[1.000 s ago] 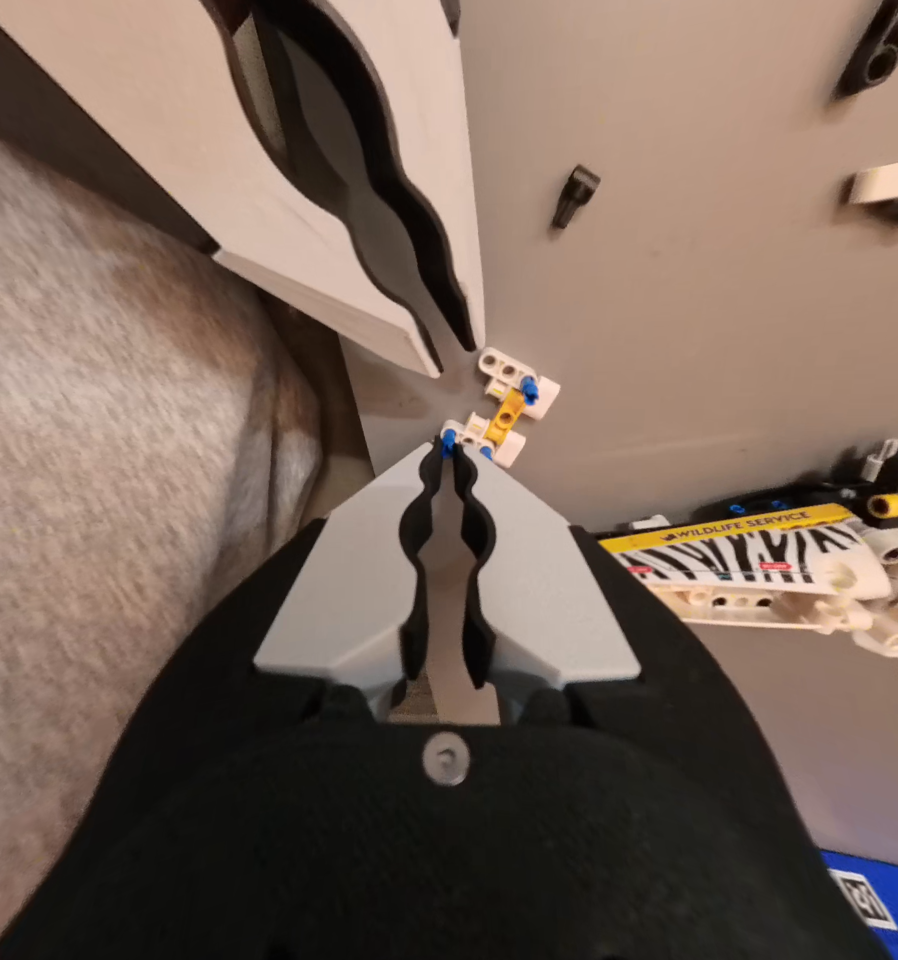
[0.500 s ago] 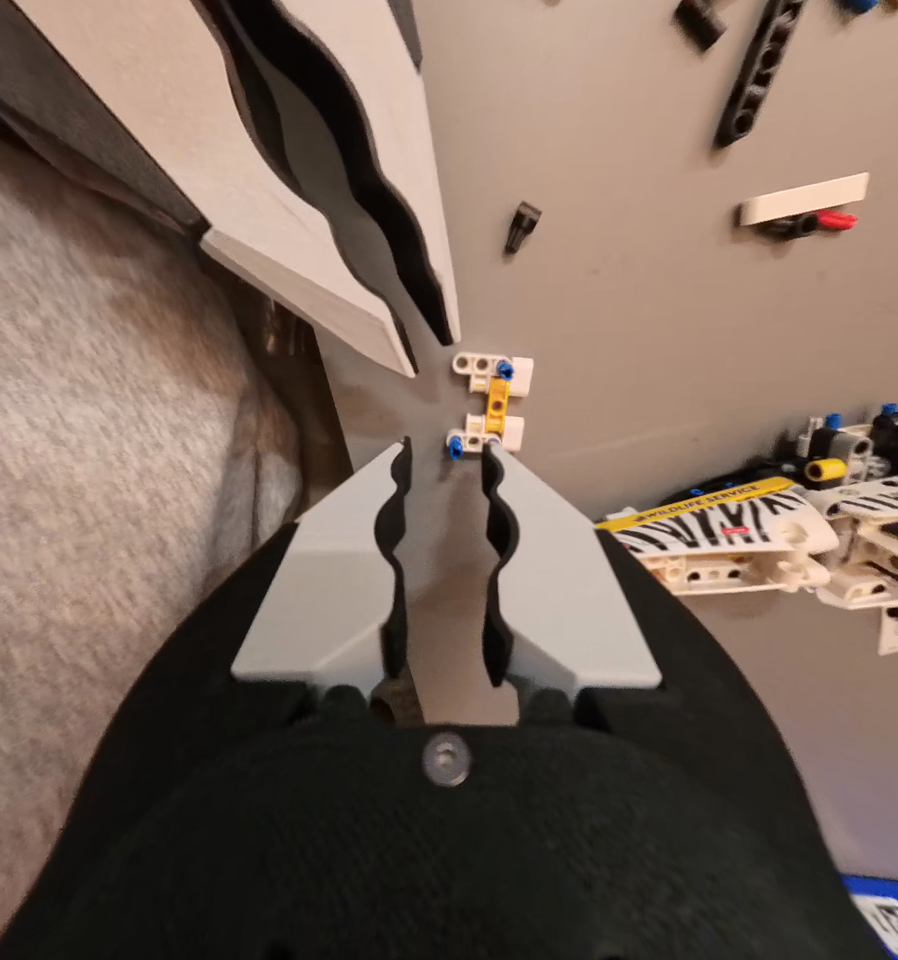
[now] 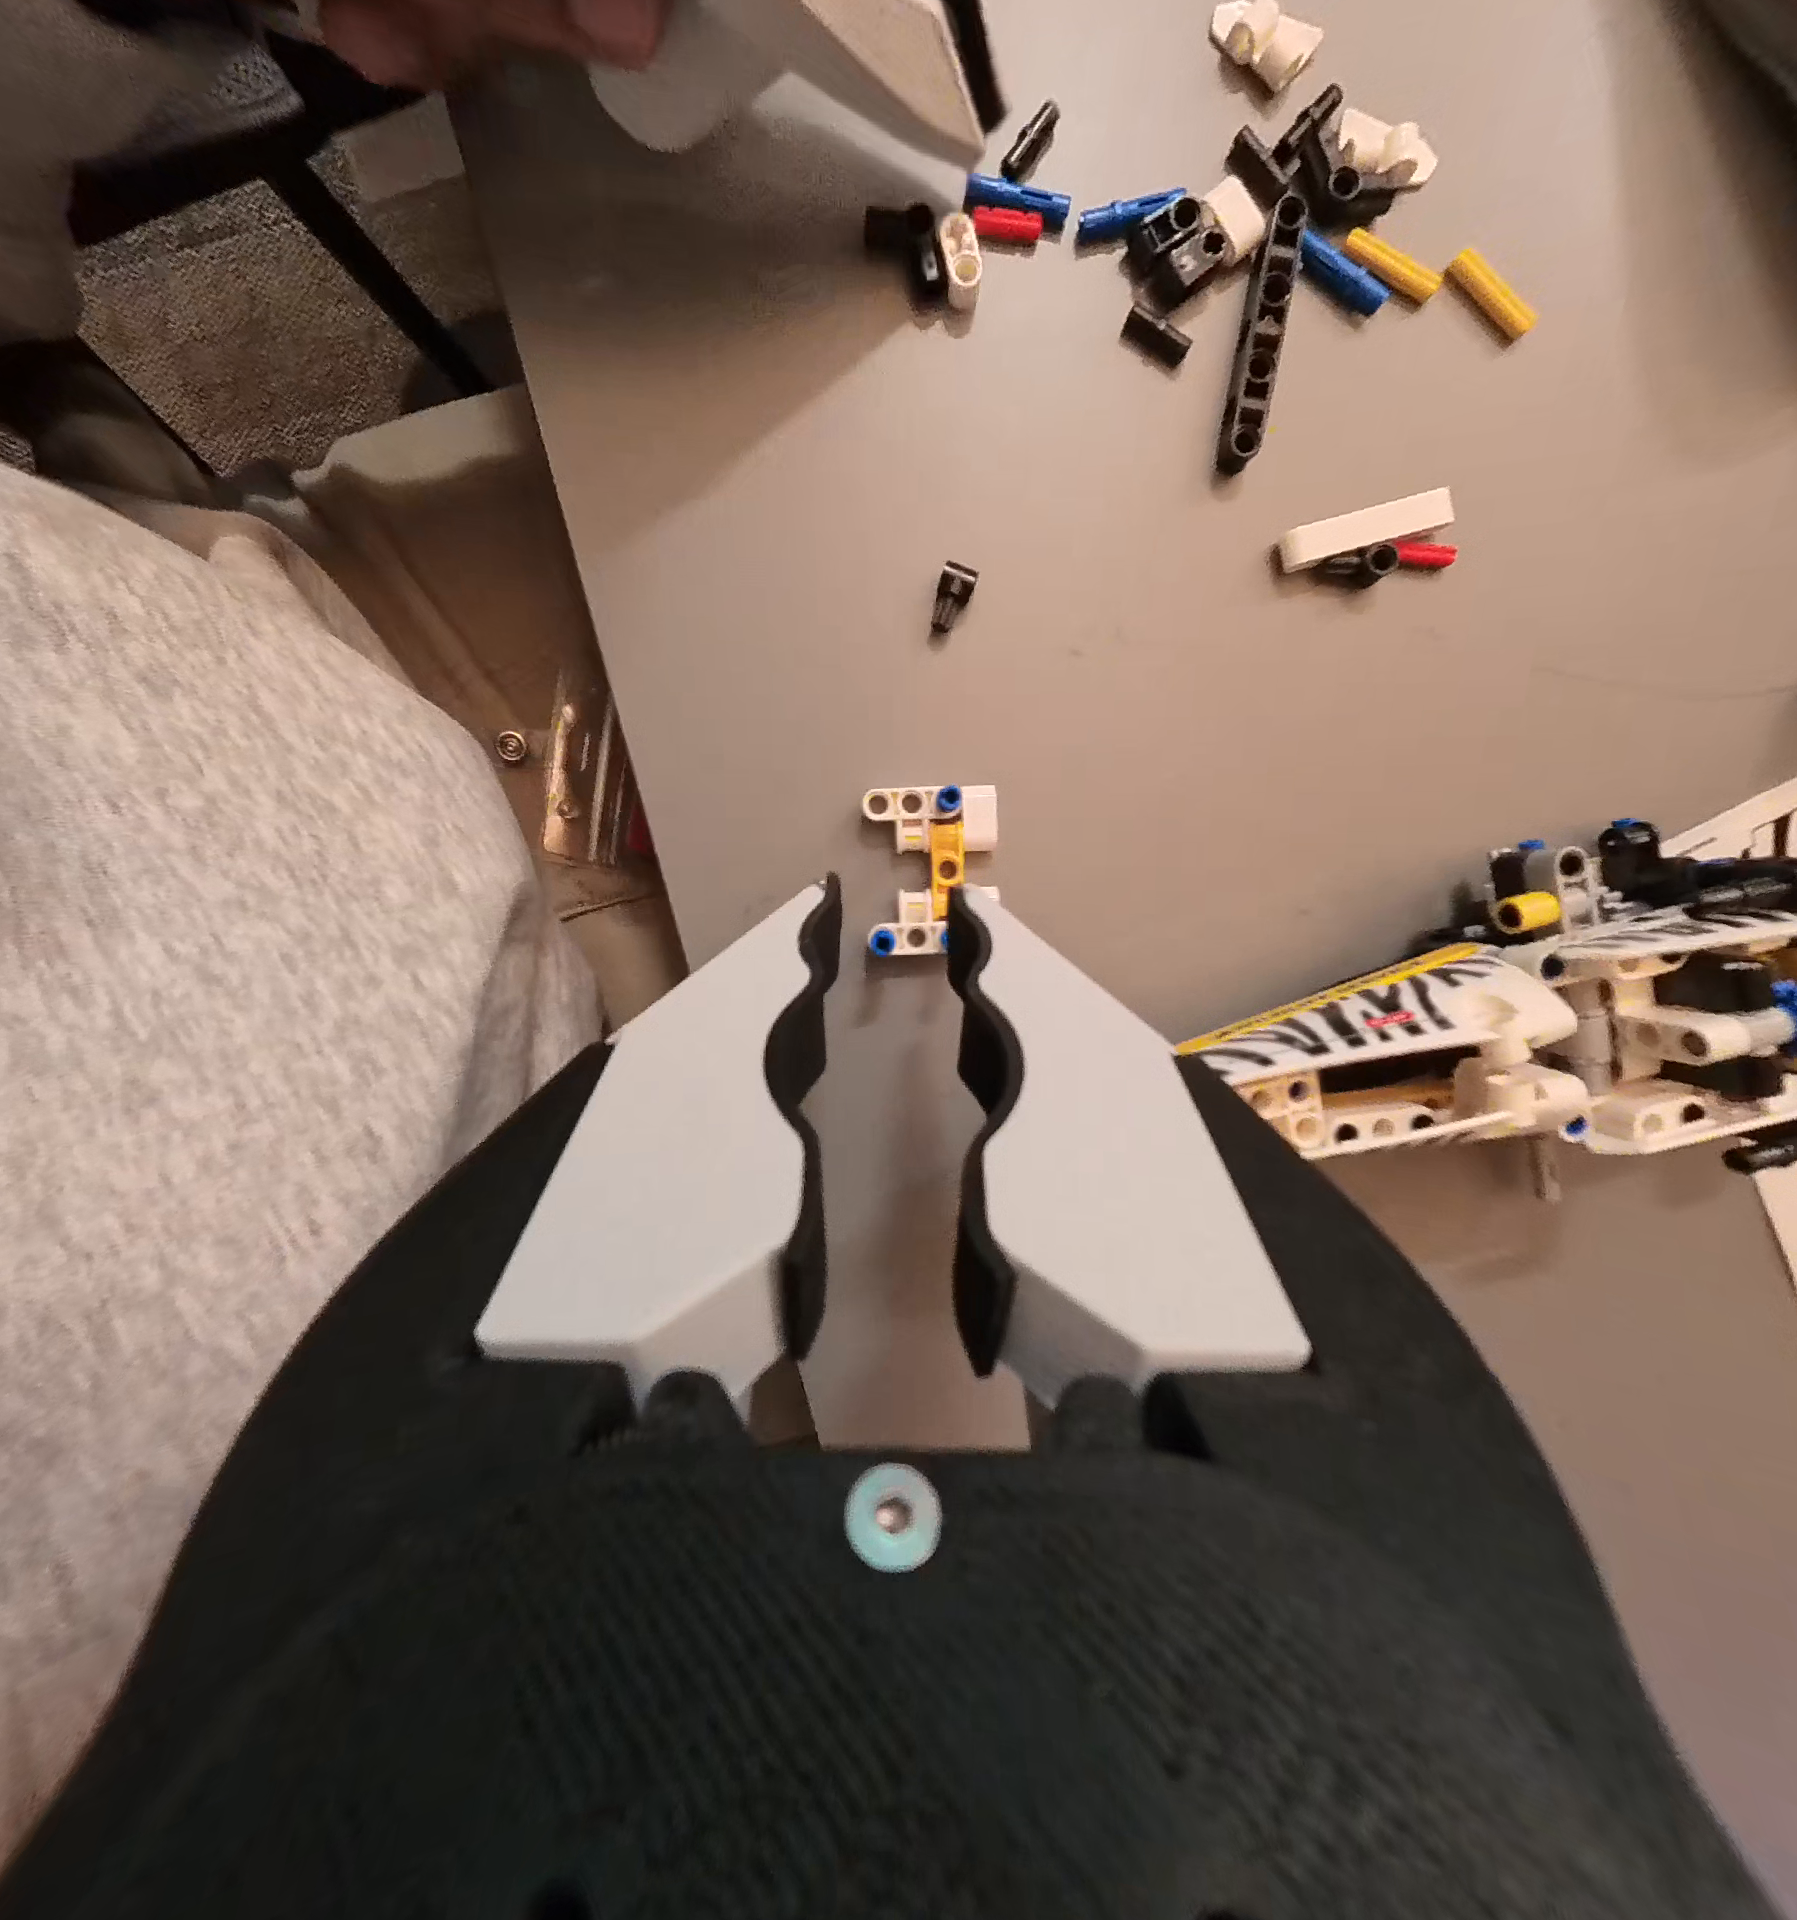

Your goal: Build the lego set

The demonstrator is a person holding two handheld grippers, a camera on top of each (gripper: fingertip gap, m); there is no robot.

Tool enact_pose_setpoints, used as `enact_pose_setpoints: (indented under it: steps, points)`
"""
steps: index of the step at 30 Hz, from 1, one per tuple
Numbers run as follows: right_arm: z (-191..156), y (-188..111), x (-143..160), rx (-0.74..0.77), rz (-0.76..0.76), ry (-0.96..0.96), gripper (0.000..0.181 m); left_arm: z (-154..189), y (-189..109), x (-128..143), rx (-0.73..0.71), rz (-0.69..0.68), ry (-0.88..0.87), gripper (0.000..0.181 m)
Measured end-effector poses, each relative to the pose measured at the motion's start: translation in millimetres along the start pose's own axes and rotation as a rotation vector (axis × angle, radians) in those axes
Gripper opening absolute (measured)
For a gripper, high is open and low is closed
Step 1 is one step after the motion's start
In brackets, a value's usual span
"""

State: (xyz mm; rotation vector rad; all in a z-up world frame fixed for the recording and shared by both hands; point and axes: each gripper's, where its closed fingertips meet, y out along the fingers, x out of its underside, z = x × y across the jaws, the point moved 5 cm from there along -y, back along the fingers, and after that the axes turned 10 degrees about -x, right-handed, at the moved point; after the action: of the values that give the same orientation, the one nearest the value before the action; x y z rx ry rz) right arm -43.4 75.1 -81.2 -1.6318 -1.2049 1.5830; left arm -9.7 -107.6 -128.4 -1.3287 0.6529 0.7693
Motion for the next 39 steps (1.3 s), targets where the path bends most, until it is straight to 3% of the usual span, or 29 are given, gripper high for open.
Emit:
enact_pose_setpoints:
  steps: [17,21,26,34,39]
  points:
    - [-12,-8,10,0.062,0.063,-0.028,0.014,0,6,2,0.017,-0.071,0.019,0.001]
    - [-13,-10,10,0.073,0.087,-0.031,0.013,3,-3,-7,0.044,0.016,0.001,0.000]
    - [-9,-12,-4,0.092,0.218,-0.027,0.014,22,-20,-33,0.196,0.187,-0.095,0.000]
    - [-14,3,-11,0.083,0.305,-0.039,0.018,-4,-15,-26,0.037,0.100,-0.019,0.004]
    - [-14,-2,-6,0.077,0.344,-0.011,0.017,-17,5,-27,0.033,0.010,0.046,0.013]
